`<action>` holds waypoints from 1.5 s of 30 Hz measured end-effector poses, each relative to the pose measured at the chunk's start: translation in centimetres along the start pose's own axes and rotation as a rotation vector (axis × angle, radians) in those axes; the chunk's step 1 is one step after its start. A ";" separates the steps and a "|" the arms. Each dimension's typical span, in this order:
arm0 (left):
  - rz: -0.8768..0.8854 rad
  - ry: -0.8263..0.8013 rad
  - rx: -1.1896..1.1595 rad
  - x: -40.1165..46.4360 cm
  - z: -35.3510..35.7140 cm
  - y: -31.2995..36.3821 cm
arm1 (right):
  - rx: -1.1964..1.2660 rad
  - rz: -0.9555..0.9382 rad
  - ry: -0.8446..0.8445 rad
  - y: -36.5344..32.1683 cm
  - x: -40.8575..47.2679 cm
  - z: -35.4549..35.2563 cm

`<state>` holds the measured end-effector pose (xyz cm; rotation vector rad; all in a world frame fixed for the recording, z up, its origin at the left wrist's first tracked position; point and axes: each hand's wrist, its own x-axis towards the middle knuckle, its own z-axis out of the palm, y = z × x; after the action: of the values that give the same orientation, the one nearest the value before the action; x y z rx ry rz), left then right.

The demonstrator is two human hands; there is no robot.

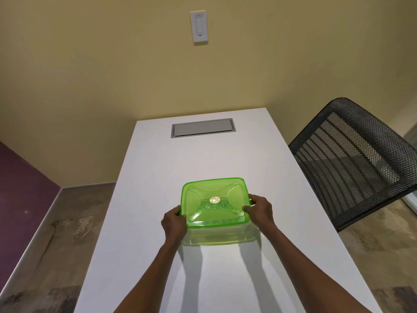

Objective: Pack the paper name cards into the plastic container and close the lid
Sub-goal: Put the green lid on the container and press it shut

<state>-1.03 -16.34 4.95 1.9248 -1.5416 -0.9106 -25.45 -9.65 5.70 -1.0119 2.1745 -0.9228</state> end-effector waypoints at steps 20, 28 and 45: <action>-0.081 -0.011 -0.081 1.1 1.5 -0.8 | -0.127 0.047 -0.077 1.5 1.5 1.3; -0.240 -0.021 -0.090 0.1 1.3 -1.0 | -0.082 0.154 -0.166 1.7 0.6 1.0; -0.404 -0.082 -0.260 -0.2 1.9 -2.1 | 0.189 0.516 -0.006 1.9 -0.3 1.2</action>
<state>-1.16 -15.67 2.19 2.0572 -1.0247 -1.3032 -25.23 -8.93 3.55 -0.3335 2.1397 -0.8471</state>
